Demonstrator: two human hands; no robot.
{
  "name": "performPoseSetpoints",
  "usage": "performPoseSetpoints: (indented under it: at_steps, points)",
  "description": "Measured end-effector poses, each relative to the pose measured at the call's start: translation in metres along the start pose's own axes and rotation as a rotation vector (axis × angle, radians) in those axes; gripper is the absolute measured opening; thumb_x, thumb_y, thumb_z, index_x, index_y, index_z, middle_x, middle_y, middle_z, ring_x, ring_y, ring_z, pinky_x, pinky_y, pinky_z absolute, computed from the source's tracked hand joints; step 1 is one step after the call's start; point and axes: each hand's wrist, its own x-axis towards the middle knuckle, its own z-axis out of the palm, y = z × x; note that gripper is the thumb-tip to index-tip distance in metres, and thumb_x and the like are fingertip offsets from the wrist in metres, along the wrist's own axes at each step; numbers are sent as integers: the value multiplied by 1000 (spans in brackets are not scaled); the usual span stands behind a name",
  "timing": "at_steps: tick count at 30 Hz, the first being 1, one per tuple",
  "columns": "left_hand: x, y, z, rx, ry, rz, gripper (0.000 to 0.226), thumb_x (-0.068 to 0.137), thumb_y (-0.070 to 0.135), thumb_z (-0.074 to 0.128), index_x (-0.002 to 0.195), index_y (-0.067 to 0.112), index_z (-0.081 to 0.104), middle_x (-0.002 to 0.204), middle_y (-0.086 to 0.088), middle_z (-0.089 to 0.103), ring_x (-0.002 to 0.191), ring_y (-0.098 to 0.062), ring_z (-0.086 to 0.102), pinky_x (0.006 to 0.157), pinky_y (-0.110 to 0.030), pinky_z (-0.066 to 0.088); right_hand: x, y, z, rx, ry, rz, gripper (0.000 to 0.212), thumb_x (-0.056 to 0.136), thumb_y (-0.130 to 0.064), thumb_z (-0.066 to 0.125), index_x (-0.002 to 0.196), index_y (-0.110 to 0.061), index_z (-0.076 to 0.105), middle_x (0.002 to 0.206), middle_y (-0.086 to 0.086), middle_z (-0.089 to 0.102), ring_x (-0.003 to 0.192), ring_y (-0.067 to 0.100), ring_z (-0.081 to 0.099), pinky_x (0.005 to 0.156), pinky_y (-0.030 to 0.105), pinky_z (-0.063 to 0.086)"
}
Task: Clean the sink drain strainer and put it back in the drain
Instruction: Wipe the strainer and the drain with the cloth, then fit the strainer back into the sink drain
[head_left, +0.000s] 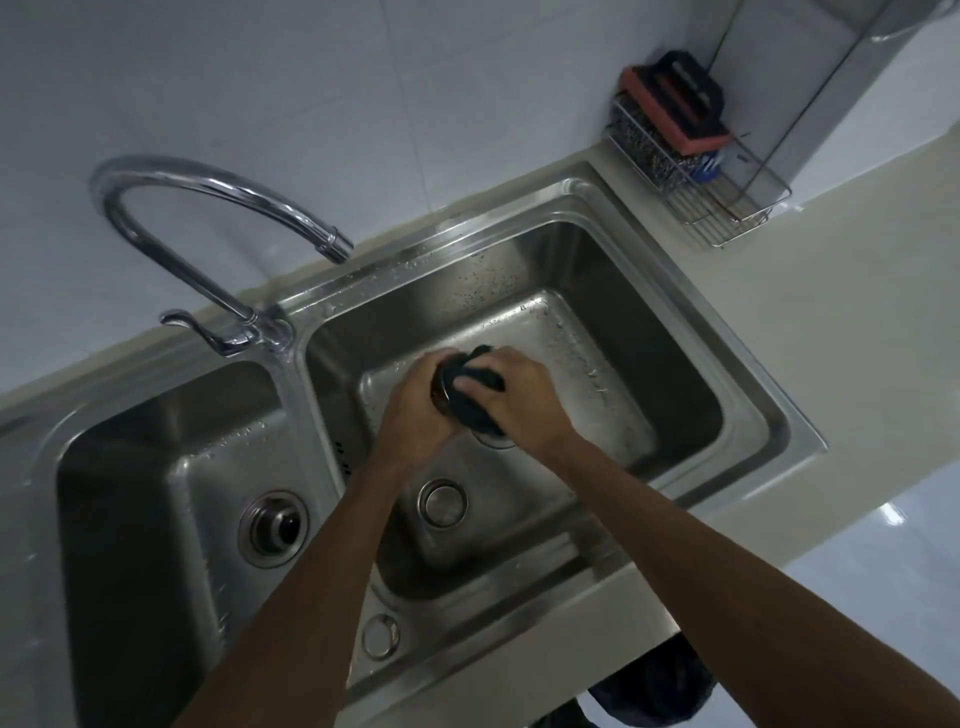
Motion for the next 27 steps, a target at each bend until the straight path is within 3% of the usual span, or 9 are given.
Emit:
performPoseSetpoints:
  at_steps: [3,5,8,11,14,18,22,25,27]
  points:
    - [-4,7,4,-68,-12,1,72,53,38,89,116,56,58,108,20,71,98,-1,69,83,-25,56,4,-10,1,-115,-130,-237,13,87,-12,73,98,-5,77,96,11,72,84,24,67,79,34,53]
    - [-3,11,2,-73,6,-11,73,52,35,90,116,54,60,108,18,73,99,-4,70,87,-32,58,10,-12,0,-308,-181,-333,15,91,-9,65,100,-4,77,100,13,72,90,28,65,78,37,52]
    - [-4,17,0,-44,24,6,73,55,33,91,121,43,62,109,17,73,102,-4,70,90,-33,57,15,-21,5,-602,-247,-295,21,94,-10,56,108,-12,72,108,5,70,96,24,64,76,31,48]
    - [-9,24,4,14,60,33,67,60,26,93,121,27,64,109,13,73,101,-5,69,90,-33,57,18,-30,10,-636,-238,-145,20,95,-11,53,109,-11,68,104,9,71,92,26,66,77,31,48]
    - [-15,25,7,143,78,76,74,64,16,94,130,12,61,122,2,69,110,-14,66,96,-36,53,21,-27,4,-451,-323,42,24,100,-19,49,109,-5,66,103,15,68,92,29,64,79,34,50]
    - [-18,28,9,275,25,133,69,71,16,87,135,12,59,124,-2,67,111,-18,64,95,-38,52,26,-14,-11,-119,-512,227,29,99,-20,49,82,-2,65,80,10,66,74,22,61,64,26,45]
    - [-24,33,18,256,10,233,62,76,12,84,133,8,60,118,-9,70,105,-23,67,95,-35,54,18,0,-30,162,-546,411,32,96,-17,50,65,-11,59,70,5,63,66,16,58,62,25,45]
    - [-28,30,30,266,-2,132,67,69,22,90,129,13,62,115,-4,69,105,-22,65,95,-46,52,13,13,-65,438,-450,576,29,101,-24,56,84,-11,74,82,6,75,80,20,71,69,25,56]
    - [-34,25,41,273,25,-34,76,63,29,91,131,22,57,119,-2,64,112,-24,60,99,-49,47,21,25,-107,443,-219,594,30,102,-34,55,97,-14,77,95,8,77,93,23,72,84,35,58]
